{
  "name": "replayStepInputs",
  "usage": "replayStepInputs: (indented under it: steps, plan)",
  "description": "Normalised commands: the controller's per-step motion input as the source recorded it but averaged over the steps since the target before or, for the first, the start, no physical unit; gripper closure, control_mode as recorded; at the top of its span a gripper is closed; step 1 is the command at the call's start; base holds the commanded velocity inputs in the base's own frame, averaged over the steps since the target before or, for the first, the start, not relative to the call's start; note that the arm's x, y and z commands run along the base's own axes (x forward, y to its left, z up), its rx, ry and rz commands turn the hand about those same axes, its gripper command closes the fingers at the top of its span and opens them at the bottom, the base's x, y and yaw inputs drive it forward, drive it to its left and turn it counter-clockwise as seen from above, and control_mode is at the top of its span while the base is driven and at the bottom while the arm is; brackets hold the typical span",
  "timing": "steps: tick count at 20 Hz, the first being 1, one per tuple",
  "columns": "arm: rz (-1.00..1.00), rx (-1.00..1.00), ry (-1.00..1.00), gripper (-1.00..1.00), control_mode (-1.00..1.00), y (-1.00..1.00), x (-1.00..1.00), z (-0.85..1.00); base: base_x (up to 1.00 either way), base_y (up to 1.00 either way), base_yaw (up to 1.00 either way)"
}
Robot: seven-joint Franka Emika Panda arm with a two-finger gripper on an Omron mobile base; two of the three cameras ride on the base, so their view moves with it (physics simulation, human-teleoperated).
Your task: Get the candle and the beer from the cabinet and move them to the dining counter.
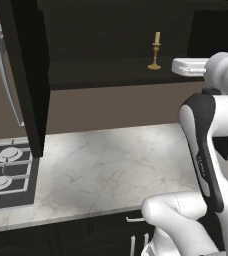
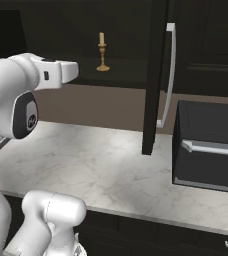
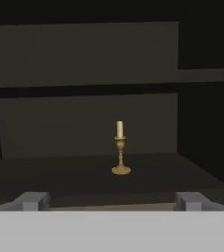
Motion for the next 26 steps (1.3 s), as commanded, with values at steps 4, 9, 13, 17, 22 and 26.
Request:
replayStepInputs:
  steps: [4,9,13,17,22,26]
  plan:
    - [0.0,0.0,0.03,-1.0,-1.0,0.0,0.39,0.02,0.0,0.0,0.0]
    - [0.0,0.0,0.05,-1.0,-1.0,-0.01,0.36,0.0,0.0,0.0,0.0]
    - [0.0,0.0,0.04,-1.0,-1.0,-0.08,0.32,0.0,0.0,0.0,0.0]
    - [0.0,0.0,0.01,-1.0,-1.0,-0.09,0.38,0.0,0.0,0.0,0.0]
    - [0.0,0.0,0.0,-1.0,-1.0,-0.04,0.43,0.0,0.0,0.0,0.0]
    - [0.0,0.0,0.01,-1.0,-1.0,0.0,0.45,0.02,0.0,0.0,0.0]
